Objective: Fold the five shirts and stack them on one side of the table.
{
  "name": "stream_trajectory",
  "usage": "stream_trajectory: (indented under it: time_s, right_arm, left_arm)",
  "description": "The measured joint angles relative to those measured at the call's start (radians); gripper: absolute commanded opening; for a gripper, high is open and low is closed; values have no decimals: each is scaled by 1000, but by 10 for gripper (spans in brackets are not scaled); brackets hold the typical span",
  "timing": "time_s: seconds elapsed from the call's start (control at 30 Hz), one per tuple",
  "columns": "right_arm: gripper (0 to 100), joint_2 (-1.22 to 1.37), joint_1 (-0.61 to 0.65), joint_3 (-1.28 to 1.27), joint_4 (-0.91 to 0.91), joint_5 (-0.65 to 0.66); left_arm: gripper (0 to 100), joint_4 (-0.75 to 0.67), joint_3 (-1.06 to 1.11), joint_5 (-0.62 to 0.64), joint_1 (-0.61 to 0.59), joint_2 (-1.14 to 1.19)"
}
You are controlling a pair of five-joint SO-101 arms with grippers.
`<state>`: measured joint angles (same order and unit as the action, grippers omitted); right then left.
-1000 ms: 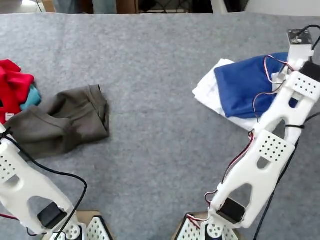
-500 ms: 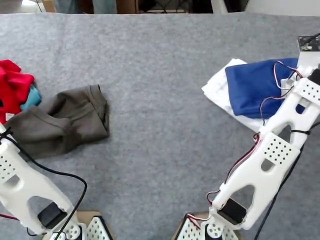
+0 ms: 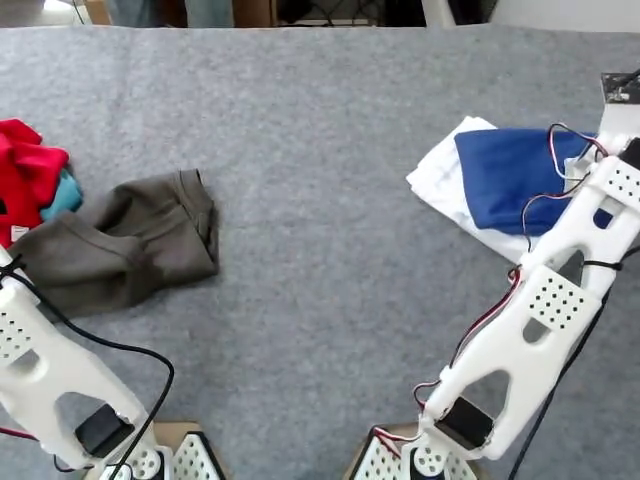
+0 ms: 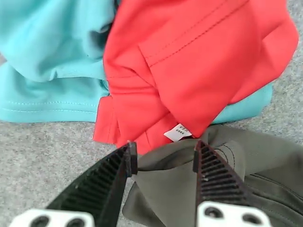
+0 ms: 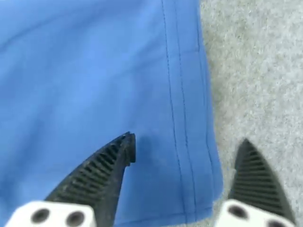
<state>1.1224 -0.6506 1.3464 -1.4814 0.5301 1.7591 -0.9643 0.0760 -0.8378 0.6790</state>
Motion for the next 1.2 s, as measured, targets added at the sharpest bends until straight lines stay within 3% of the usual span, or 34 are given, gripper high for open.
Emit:
stream_trajectory:
  time_s: [0.37,0.63,0.8,1.0,1.2]
  right_arm:
    - [351,-17,78,273,-209,-5]
    - [77,-163,321,275,-276,-184]
    - [139,-176,575,273,-279,-229]
    - [283,-152,841,186,-279,-382]
    - [315,3,1036,118,-272,-589]
  left_arm:
    - [217,0,2,-54,-9,-140]
    - [216,0,262,-81,61,-436]
    - [217,-86,466,-81,40,-520]
    - [217,-229,624,-104,-74,-520]
    - [217,-328,735,-120,-129,-520]
